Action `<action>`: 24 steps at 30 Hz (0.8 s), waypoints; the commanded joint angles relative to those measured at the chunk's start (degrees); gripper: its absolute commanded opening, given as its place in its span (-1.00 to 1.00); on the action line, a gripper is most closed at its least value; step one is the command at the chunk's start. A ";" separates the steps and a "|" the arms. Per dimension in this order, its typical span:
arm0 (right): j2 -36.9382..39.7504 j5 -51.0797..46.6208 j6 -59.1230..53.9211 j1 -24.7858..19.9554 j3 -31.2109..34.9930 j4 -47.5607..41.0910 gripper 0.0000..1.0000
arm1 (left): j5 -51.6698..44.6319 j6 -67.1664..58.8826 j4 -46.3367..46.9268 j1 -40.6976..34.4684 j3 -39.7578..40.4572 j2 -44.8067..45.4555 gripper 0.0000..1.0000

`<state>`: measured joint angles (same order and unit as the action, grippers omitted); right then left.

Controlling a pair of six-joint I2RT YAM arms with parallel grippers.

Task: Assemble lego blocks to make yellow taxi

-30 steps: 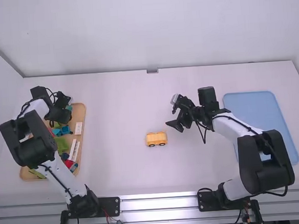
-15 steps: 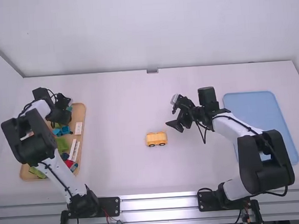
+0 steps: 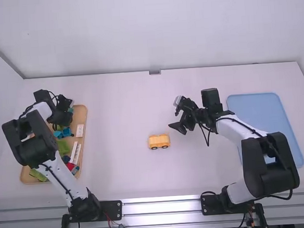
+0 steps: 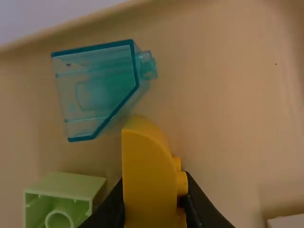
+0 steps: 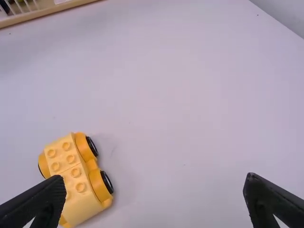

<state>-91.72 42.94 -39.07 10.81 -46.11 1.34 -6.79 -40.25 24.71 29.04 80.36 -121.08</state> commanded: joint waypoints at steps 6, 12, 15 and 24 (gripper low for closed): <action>-0.57 0.70 15.04 0.04 -0.02 7.28 0.97 | -0.26 3.21 5.07 -0.90 1.73 5.09 -0.85; -0.57 1.49 28.33 1.46 -0.02 16.83 0.97 | 0.00 3.19 4.35 -4.17 -1.49 13.27 -0.96; -0.57 6.14 34.71 2.80 -0.02 24.04 0.97 | 0.13 3.54 -0.44 -8.66 -7.32 19.96 -0.96; -0.57 6.51 49.94 5.60 -0.02 39.43 1.00 | -6.14 4.15 -22.69 -28.98 -28.33 38.93 -0.96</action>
<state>-91.81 48.56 3.03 15.81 -46.11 38.94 -8.64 -36.80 6.37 6.74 57.65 -87.77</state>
